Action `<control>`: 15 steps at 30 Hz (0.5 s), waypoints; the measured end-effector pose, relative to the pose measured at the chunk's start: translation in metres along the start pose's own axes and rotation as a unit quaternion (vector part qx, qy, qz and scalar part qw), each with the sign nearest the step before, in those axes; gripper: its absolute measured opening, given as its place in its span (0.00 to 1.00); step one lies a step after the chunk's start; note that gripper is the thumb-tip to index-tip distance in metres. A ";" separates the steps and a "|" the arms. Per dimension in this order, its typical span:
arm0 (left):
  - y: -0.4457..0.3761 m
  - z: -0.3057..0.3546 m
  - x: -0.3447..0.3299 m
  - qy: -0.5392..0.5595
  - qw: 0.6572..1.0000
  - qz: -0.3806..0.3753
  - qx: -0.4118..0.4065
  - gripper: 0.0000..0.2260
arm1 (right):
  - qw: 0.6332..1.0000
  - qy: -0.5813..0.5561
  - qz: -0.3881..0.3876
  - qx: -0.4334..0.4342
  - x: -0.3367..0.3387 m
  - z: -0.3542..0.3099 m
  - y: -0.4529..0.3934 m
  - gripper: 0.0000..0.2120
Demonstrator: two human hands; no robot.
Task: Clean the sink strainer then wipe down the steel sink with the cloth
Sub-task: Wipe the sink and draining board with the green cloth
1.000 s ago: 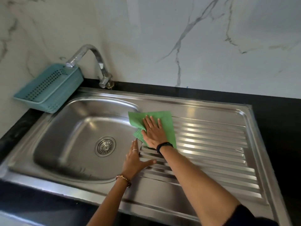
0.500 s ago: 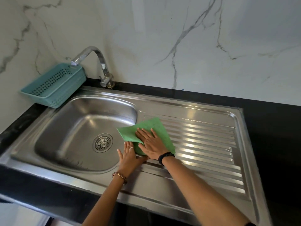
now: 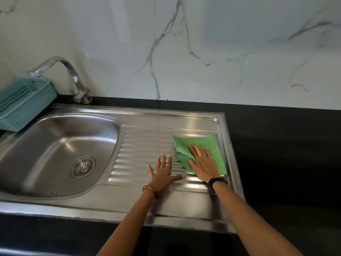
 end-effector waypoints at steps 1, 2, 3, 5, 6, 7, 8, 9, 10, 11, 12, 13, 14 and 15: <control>0.000 -0.001 0.000 -0.004 1.000 -0.004 0.002 0.45 | 1.000 0.000 -0.001 -0.009 0.002 0.009 0.003 0.26; 0.001 -0.002 0.001 -0.007 1.000 -0.009 0.000 0.44 | 1.000 -0.001 -0.004 -0.017 0.004 0.016 0.006 0.26; 0.001 -0.003 0.002 -0.009 1.000 -0.014 -0.002 0.44 | 1.000 -0.001 -0.006 -0.028 0.006 0.020 0.009 0.26; 0.003 -0.005 0.005 -0.014 1.000 -0.023 -0.005 0.44 | 0.998 0.002 0.001 -0.061 0.007 0.023 0.014 0.26; 0.004 -0.007 0.005 -0.019 0.999 -0.028 -0.007 0.43 | 0.996 0.001 0.008 -0.086 0.008 0.024 0.018 0.26; 0.005 -0.009 0.006 -0.027 0.999 -0.030 -0.010 0.43 | 0.994 -0.004 0.015 -0.110 0.008 0.024 0.023 0.26; 0.007 -0.012 0.007 -0.036 0.999 -0.029 -0.013 0.42 | 0.991 -0.014 0.022 -0.130 0.007 0.024 0.028 0.26; 0.010 -0.016 0.009 -0.047 0.998 -0.026 -0.015 0.41 | 0.989 -0.028 0.028 -0.144 0.006 0.024 0.035 0.26; 0.013 -0.022 0.011 -0.059 0.998 -0.022 -0.015 0.41 | 0.987 -0.042 0.032 -0.152 0.005 0.024 0.041 0.26; 0.016 -0.027 0.014 -0.067 0.998 -0.016 -0.012 0.40 | 0.985 -0.054 0.033 -0.158 0.004 0.022 0.046 0.26; 0.020 -0.033 0.018 -0.068 0.998 -0.006 -0.006 0.40 | 0.984 -0.059 0.031 -0.164 0.003 0.019 0.049 0.26; 0.024 -0.040 0.023 -0.063 0.998 0.010 0.003 0.40 | 0.983 -0.058 0.027 -0.171 0.003 0.015 0.049 0.25; 0.028 -0.047 0.029 -0.057 0.998 0.029 0.013 0.39 | 0.982 -0.051 0.022 -0.179 0.002 0.009 0.048 0.25; 0.032 -0.056 0.035 -0.053 0.997 0.047 0.024 0.39 | 0.981 -0.043 0.017 -0.187 0.002 0.003 0.044 0.25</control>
Point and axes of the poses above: each hand's wrist, its own y-axis away from the middle knuckle, its own x-axis out of the back of the hand, z = x × y, the point moved 2 cm from there along -y, towards the middle knuckle, and after that the axes turned 4 degrees about -x, right-handed, at the moved point
